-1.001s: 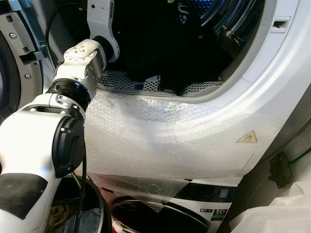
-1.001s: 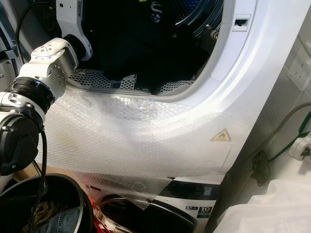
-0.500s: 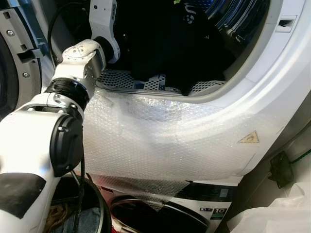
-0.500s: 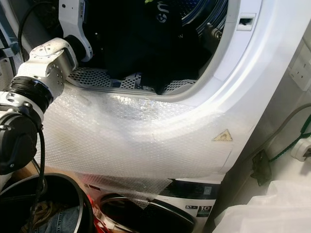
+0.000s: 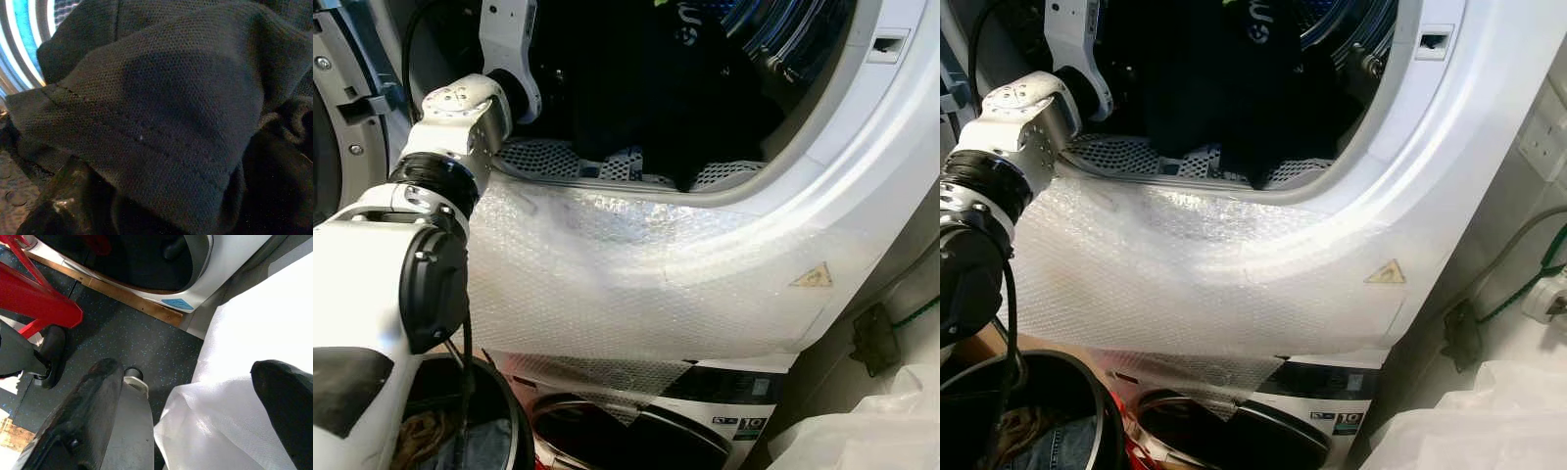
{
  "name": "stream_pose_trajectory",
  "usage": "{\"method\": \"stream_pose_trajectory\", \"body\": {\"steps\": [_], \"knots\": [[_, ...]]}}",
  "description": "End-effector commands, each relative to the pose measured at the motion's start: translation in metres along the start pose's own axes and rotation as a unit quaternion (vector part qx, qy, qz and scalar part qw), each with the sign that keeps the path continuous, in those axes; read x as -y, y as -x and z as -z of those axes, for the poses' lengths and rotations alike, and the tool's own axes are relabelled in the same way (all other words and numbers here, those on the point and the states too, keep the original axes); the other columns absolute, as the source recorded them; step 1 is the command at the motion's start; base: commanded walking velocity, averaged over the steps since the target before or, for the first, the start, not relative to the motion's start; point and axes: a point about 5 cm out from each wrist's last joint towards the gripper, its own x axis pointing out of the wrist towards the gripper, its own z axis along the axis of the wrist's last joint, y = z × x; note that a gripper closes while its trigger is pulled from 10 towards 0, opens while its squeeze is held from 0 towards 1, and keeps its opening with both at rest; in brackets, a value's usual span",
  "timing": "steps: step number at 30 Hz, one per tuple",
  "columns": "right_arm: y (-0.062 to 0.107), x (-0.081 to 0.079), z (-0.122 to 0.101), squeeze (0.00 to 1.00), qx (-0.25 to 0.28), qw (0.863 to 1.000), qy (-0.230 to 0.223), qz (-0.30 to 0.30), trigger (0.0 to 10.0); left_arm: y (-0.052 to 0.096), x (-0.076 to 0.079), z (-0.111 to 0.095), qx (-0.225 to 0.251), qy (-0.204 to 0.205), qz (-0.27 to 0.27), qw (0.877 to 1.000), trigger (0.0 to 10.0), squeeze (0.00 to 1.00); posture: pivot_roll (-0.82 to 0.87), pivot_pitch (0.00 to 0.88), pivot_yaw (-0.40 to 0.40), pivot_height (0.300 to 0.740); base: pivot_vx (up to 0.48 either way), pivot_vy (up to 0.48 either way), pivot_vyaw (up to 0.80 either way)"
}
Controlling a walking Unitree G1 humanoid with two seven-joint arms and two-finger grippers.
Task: Clothes washing
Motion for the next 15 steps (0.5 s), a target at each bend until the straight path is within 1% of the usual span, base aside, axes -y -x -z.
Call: {"method": "stream_pose_trajectory", "body": {"steps": [1, 2, 5, 9, 11, 15], "knots": [[0.000, -0.004, 0.002, 0.00, -0.004, 1.000, -0.005, -0.003, 10.0, 0.000, 0.004, 0.004, -0.019, -0.015, 0.032, 0.999, 10.0, 1.00, -0.05, 0.000, 0.044, 0.740, 0.000, 0.000, 0.00], [0.000, -0.005, 0.003, 0.00, -0.005, 1.000, -0.005, -0.004, 10.0, 0.001, 0.004, 0.003, -0.016, -0.017, 0.040, 0.999, 10.0, 1.00, -0.04, 0.000, 0.043, 0.740, 0.000, 0.000, 0.00], [0.000, -0.007, 0.003, 0.00, -0.007, 1.000, -0.004, -0.006, 10.0, 0.003, 0.000, 0.000, -0.014, -0.024, 0.041, 0.999, 10.0, 1.00, -0.03, 0.000, 0.041, 0.740, 0.000, 0.000, 0.00], [-0.001, -0.012, -0.001, 0.00, -0.005, 1.000, -0.001, -0.014, 10.0, 0.010, -0.007, -0.001, -0.013, -0.025, 0.066, 0.997, 10.0, 1.00, -0.01, 0.000, 0.037, 0.740, 0.000, 0.000, 0.00], [-0.001, -0.015, -0.004, 0.00, -0.002, 1.000, -0.002, -0.017, 10.0, 0.014, -0.009, 0.001, -0.021, -0.041, 0.089, 0.995, 10.0, 1.00, -0.01, 0.000, 0.041, 0.740, 0.000, 0.000, 0.00], [-0.002, -0.017, -0.009, 0.00, 0.003, 1.000, -0.003, -0.020, 10.0, 0.023, -0.019, -0.004, -0.014, -0.057, 0.105, 0.993, 10.0, 1.00, 0.00, 0.000, 0.048, 0.740, 0.000, 0.000, 0.00]]}}
